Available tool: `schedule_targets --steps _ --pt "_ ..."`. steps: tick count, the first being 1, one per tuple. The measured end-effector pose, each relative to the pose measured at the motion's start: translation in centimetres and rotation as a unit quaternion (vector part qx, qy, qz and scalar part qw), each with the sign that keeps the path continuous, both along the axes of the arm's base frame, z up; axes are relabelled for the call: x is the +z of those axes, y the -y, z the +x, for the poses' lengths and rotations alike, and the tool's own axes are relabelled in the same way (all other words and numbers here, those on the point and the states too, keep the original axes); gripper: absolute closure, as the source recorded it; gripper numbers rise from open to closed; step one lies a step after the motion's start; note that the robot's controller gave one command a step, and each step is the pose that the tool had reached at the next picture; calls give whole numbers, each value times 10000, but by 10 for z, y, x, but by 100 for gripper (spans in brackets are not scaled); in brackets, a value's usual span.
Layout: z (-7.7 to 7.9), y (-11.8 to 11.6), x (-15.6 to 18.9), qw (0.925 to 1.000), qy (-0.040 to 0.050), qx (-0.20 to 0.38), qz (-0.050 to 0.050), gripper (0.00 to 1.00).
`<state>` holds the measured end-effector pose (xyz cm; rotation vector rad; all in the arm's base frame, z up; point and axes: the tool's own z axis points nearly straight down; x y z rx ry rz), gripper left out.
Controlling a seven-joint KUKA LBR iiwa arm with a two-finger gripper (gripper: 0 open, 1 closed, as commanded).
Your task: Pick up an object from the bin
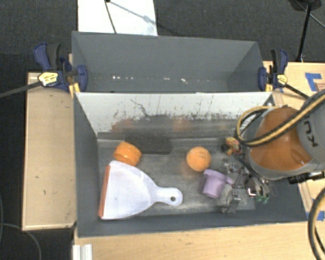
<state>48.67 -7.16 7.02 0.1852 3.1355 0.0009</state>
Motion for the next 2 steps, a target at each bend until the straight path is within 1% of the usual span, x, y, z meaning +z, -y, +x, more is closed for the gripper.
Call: schedule_targets --steps 1,2 --pt "4 -7 0 9999 10 -102 -1 0" --pt "3 -12 0 10000 2 -57 -1 0"
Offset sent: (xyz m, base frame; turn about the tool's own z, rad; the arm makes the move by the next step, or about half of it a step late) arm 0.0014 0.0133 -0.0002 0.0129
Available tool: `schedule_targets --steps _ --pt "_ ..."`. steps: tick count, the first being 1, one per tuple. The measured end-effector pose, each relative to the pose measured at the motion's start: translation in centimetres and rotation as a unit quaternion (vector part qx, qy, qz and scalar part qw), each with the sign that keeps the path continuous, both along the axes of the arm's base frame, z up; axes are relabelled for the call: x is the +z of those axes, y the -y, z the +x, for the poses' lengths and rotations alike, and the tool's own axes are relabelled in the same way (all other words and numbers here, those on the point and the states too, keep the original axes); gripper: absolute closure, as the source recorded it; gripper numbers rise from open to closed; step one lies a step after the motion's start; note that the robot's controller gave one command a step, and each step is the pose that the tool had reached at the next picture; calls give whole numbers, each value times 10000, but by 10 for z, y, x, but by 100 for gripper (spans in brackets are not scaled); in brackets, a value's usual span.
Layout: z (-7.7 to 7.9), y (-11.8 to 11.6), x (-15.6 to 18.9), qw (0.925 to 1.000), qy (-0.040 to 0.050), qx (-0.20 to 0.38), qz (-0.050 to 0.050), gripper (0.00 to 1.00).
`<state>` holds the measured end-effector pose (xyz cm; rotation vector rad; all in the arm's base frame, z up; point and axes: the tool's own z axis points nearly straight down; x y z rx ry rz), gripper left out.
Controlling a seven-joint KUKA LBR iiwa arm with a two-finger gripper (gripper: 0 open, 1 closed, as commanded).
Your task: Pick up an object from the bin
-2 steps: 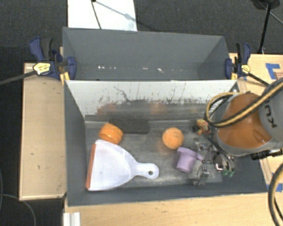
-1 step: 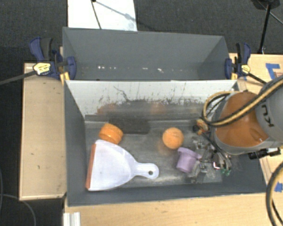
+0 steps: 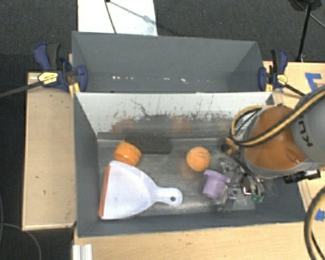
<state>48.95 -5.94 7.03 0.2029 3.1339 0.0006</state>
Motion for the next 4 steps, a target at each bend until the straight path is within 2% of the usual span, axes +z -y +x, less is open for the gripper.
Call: schedule_targets --steps 1,2,3,4 --pt "-5 -6 0 9979 -13 -653 1 100" --pt "-5 -6 0 9979 -14 -644 1 100" --pt "-6 -10 51 9984 -35 -566 1 100" --pt "4 -12 64 9986 61 -523 -5 100"
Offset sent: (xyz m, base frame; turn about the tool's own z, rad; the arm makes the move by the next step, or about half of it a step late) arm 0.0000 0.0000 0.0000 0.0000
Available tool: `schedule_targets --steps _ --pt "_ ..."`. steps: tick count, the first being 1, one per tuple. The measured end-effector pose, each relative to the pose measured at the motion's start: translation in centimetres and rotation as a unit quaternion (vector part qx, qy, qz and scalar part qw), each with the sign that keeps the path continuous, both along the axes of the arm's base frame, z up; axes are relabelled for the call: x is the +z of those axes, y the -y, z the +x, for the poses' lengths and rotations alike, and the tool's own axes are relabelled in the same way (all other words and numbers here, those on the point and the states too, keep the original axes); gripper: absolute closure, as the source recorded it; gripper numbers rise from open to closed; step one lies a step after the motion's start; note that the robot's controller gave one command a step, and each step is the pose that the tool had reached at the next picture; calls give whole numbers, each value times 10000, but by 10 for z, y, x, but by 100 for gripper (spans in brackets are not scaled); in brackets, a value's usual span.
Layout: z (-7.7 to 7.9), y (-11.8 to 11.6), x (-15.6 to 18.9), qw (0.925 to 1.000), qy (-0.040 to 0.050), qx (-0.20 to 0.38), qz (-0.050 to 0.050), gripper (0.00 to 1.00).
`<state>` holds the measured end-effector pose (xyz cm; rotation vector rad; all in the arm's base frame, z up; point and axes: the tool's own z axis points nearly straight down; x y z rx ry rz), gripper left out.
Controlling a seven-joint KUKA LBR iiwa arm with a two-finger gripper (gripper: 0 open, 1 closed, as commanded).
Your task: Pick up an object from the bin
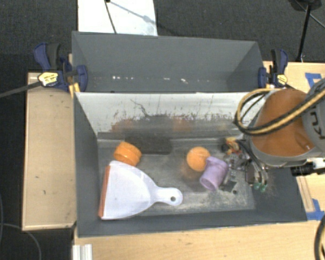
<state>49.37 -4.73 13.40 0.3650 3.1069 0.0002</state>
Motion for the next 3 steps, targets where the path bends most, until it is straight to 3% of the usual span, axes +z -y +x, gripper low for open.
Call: schedule_targets --steps 1,2,3 --pt "-1 0 -14 10000 -60 1 9 100" --pt "8 -9 -28 9959 -28 909 -4 100" --pt "20 -3 7 9931 -100 1168 10 100"
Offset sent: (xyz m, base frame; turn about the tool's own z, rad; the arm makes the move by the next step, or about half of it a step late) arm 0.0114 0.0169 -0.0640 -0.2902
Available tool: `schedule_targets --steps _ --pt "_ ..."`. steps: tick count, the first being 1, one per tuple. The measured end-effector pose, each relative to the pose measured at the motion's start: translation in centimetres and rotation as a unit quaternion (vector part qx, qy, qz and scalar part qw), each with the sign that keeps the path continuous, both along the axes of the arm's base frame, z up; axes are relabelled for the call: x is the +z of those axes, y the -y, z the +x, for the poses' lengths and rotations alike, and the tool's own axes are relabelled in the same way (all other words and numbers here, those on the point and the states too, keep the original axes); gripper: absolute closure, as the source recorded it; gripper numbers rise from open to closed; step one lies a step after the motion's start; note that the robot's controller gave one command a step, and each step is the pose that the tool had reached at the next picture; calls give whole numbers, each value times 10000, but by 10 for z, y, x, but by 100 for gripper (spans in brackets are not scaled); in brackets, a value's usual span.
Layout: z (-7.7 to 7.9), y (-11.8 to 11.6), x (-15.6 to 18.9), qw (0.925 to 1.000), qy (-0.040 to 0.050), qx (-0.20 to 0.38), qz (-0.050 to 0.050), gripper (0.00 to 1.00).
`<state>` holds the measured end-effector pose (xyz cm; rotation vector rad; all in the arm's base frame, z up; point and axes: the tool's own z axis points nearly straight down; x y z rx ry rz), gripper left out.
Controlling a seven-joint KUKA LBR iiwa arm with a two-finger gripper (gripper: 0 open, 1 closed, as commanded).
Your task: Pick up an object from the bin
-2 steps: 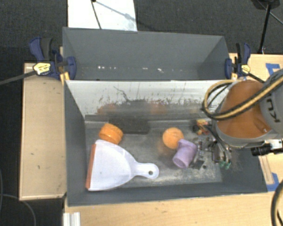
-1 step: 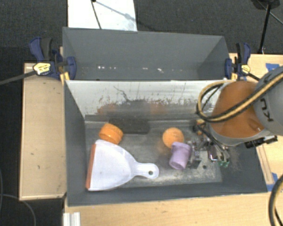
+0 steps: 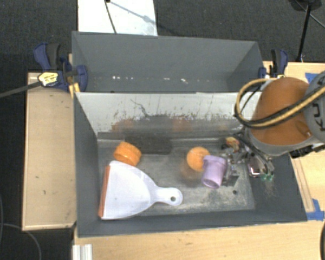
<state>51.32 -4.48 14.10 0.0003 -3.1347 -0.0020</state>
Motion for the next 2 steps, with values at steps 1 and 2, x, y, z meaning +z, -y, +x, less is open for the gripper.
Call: schedule_targets --steps 1,2 --pt "11 12 -8 9999 123 55 -16 100" --pt "34 18 156 10000 42 -66 -5 100"
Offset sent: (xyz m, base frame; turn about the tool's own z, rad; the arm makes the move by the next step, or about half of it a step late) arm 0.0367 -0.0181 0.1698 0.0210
